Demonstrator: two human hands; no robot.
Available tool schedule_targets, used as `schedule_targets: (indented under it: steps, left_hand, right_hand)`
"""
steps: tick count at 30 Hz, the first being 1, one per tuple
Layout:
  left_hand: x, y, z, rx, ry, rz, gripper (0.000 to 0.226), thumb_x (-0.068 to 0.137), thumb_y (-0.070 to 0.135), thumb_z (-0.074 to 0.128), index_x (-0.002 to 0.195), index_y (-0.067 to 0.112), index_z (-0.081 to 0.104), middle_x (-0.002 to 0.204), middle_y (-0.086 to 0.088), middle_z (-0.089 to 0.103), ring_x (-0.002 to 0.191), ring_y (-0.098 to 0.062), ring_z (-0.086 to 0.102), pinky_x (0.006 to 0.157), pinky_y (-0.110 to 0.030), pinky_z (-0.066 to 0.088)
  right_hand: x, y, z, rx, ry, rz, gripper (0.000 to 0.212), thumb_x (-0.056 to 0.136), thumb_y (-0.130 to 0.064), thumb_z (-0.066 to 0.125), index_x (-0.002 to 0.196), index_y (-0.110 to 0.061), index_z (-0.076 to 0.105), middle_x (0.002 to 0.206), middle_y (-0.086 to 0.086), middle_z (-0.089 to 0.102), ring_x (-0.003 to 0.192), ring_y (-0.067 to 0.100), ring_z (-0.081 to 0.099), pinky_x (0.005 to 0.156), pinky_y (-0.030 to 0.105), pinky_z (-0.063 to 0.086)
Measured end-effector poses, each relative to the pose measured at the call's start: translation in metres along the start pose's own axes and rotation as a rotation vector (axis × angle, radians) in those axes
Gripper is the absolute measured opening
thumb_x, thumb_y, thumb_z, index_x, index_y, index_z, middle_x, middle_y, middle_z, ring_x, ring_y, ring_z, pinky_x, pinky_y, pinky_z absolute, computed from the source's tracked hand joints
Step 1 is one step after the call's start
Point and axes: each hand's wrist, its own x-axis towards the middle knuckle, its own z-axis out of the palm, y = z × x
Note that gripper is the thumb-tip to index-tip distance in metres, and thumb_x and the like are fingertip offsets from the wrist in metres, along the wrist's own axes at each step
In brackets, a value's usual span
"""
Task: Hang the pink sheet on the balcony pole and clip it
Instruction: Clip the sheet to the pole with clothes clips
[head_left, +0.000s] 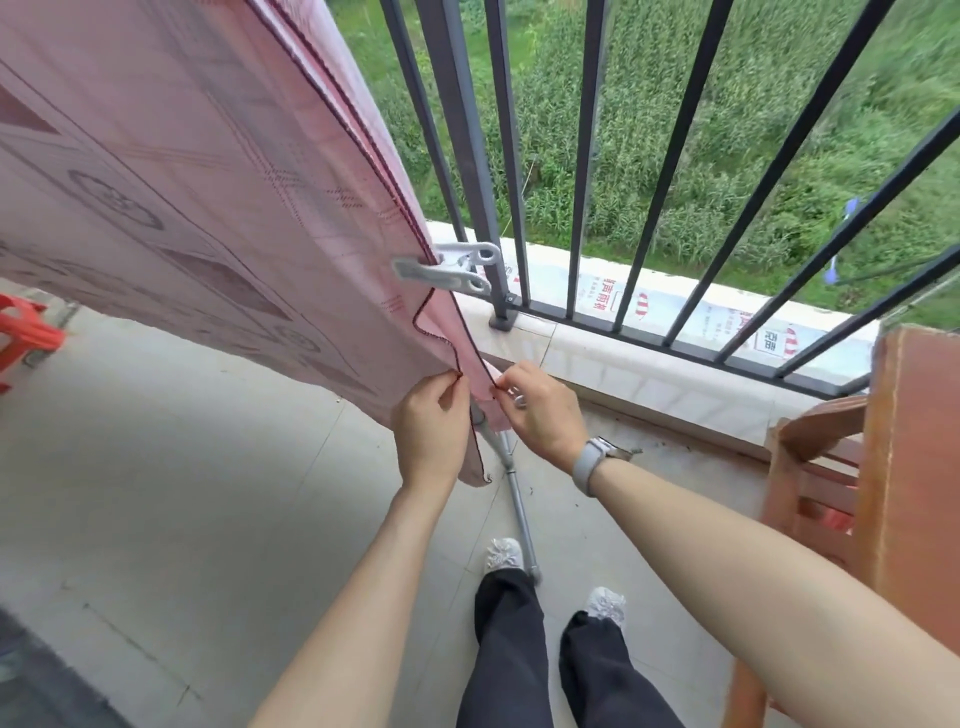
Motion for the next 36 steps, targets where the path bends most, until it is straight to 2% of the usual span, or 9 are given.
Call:
schedule_targets:
  steps: [2,5,14,19,23,27,30,32,36]
  left_hand:
    - [0.000,-0.002,-0.003,0.042,-0.027,0.015,0.020,0.083,0.013,0.059,0.065,0.005,0.062,0.064,-0.014,0.062,0.060,-0.024,0.044,0.057,-0.022,0.026]
    - [-0.001,-0.006,-0.005,0.071,-0.059,0.015,0.017,0.083,0.013,0.058,0.068,0.006,0.064,0.070,-0.012,0.066,0.066,-0.025,0.053,0.059,-0.021,0.028]
    - [0.002,-0.014,-0.005,0.141,-0.152,0.087,0.014,0.081,0.008,0.056,0.070,-0.001,0.058,0.081,-0.014,0.060,0.076,-0.031,0.056,0.068,-0.035,0.042]
    - [-0.002,-0.013,-0.005,-0.011,-0.143,-0.025,0.008,0.081,0.014,0.059,0.082,0.006,0.060,0.083,-0.005,0.067,0.086,-0.023,0.063,0.071,-0.023,0.042]
    - [0.000,-0.006,-0.005,-0.071,-0.150,-0.049,0.023,0.078,0.031,0.065,0.091,0.020,0.050,0.082,0.007,0.065,0.081,-0.011,0.061,0.067,-0.013,0.037]
    - [0.011,-0.001,0.000,0.038,0.026,-0.076,0.023,0.085,0.028,0.059,0.075,0.007,0.059,0.077,-0.011,0.069,0.079,-0.029,0.062,0.063,-0.024,0.033]
    - [0.011,0.001,0.003,0.087,0.018,-0.051,0.028,0.086,0.030,0.058,0.073,0.004,0.060,0.078,-0.013,0.068,0.078,-0.031,0.061,0.062,-0.025,0.032]
    - [0.006,0.002,0.004,0.167,0.018,-0.022,0.033,0.087,0.032,0.056,0.074,0.003,0.060,0.081,-0.014,0.068,0.079,-0.034,0.059,0.061,-0.027,0.032]
    - [0.004,0.008,0.004,0.245,-0.023,0.019,0.037,0.089,0.033,0.053,0.070,0.001,0.060,0.079,-0.018,0.067,0.076,-0.039,0.058,0.059,-0.029,0.030]
  right_hand:
    - [-0.004,-0.003,0.004,0.028,-0.014,0.013,0.010,0.086,-0.023,0.057,0.085,-0.015,0.062,0.088,0.003,0.061,0.072,0.025,0.063,0.057,0.035,0.046]
    - [-0.006,-0.006,0.007,0.056,-0.021,0.048,0.010,0.086,-0.025,0.058,0.086,-0.017,0.064,0.086,0.003,0.061,0.076,0.024,0.062,0.061,0.036,0.045]
    - [-0.013,-0.015,0.005,0.119,0.009,0.080,0.011,0.087,-0.018,0.053,0.094,-0.015,0.061,0.104,-0.005,0.064,0.078,0.019,0.064,0.071,0.040,0.049]
    - [-0.013,-0.019,0.008,0.188,-0.038,0.062,0.013,0.087,-0.018,0.055,0.095,-0.015,0.064,0.098,-0.001,0.070,0.079,0.022,0.064,0.073,0.041,0.049]
    - [-0.014,-0.020,0.008,0.245,-0.067,0.071,0.015,0.085,-0.016,0.057,0.095,-0.014,0.067,0.094,0.003,0.070,0.080,0.024,0.063,0.075,0.040,0.048]
    - [-0.016,-0.017,0.002,0.338,-0.146,0.157,0.019,0.084,-0.016,0.060,0.103,-0.011,0.060,0.092,0.007,0.068,0.085,0.024,0.061,0.079,0.032,0.046]
    - [-0.021,-0.010,-0.007,0.419,-0.183,0.306,0.037,0.084,-0.020,0.059,0.117,-0.011,0.045,0.098,0.005,0.058,0.093,0.017,0.051,0.073,0.018,0.033]
    - [-0.025,-0.004,-0.011,0.438,-0.194,0.354,0.037,0.088,-0.020,0.053,0.121,-0.009,0.042,0.105,0.003,0.051,0.099,0.014,0.046,0.072,0.011,0.029]
    - [-0.028,0.001,-0.022,0.398,-0.064,0.366,0.026,0.089,-0.027,0.053,0.105,-0.007,0.054,0.101,0.003,0.056,0.089,0.016,0.048,0.076,0.023,0.034]
